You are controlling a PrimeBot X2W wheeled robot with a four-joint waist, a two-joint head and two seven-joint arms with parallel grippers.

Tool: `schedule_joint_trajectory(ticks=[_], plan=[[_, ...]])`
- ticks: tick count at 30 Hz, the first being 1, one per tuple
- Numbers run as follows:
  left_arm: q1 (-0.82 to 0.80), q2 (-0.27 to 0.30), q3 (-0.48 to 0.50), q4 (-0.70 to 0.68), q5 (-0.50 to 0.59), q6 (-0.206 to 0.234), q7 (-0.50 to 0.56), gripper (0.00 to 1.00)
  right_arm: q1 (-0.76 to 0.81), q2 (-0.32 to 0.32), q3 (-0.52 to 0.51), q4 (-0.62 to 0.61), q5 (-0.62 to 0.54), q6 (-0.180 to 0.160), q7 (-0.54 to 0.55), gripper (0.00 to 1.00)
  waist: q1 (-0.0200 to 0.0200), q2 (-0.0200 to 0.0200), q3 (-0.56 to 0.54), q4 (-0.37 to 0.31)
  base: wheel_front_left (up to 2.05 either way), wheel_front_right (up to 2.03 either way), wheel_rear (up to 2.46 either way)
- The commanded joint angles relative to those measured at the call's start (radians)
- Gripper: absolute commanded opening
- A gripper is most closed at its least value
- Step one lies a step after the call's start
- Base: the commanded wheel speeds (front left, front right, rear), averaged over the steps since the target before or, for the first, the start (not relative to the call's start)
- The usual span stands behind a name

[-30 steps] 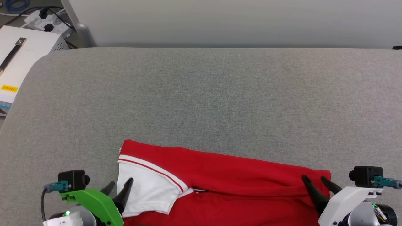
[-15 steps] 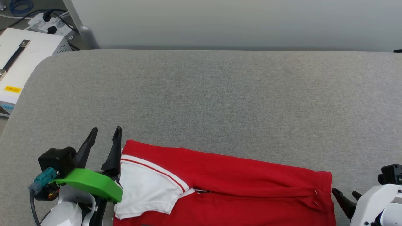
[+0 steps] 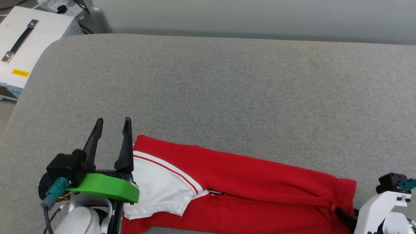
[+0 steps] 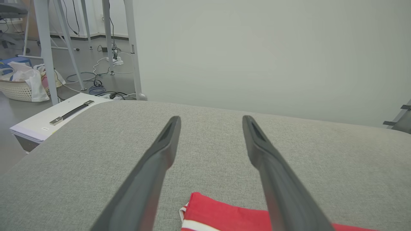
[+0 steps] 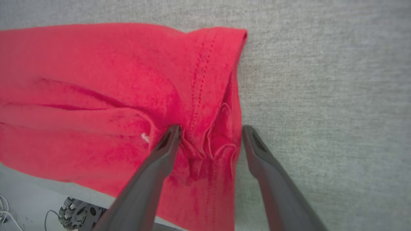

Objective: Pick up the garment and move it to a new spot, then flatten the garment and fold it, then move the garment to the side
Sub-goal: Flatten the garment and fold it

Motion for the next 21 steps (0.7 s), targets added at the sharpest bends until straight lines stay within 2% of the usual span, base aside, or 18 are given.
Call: schedule_joint_trajectory(ticks=[1, 2, 3, 4, 5, 13, 21], plan=[[0.002, -0.008, 0.0, -0.006, 0.013, 0.006, -0.008, 1.0, -0.008, 0.018, 0.017, 0.037, 0.013, 0.0, 0.018, 1.0, 0.0, 0.0, 0.011, 0.009, 0.0, 0.0, 0.0], [0.003, -0.009, -0.002, -0.008, 0.015, 0.006, -0.009, 1.0, -0.009, 0.019, 0.023, 0.048, 0.015, 0.0, 0.028, 0.96, 0.0, 0.0, 0.013, 0.01, 0.0, 0.0, 0.0], [0.004, -0.01, -0.006, -0.009, 0.018, 0.004, -0.009, 1.0, -0.011, 0.023, 0.03, 0.061, 0.02, 0.0, 0.04, 0.41, 0.0, 0.0, 0.014, 0.011, 0.0, 0.0, 0.0], [0.002, -0.012, -0.008, -0.011, 0.02, 0.002, -0.009, 1.0, -0.013, 0.026, 0.035, 0.067, 0.025, 0.0, 0.046, 0.23, 0.0, 0.0, 0.015, 0.012, 0.0, 0.0, 0.0], [0.001, -0.013, -0.012, -0.009, 0.02, -0.002, -0.009, 1.0, -0.016, 0.027, 0.039, 0.074, 0.03, 0.0, 0.051, 0.0, 0.0, 0.0, 0.013, 0.014, 0.0, 0.0, 0.0], [0.009, -0.008, -0.032, 0.005, 0.025, -0.008, 0.004, 1.0, -0.04, 0.004, 0.049, 0.053, 0.053, 0.0, 0.064, 0.0, 0.0, 0.0, -0.025, 0.003, 0.0, 0.0, 0.0], [0.018, 0.015, -0.044, 0.002, 0.051, 0.002, 0.015, 1.0, -0.091, -0.052, 0.034, 0.015, 0.082, 0.0, 0.083, 0.0, 0.0, 0.0, -0.057, -0.03, 0.0, 0.0, 0.0]])
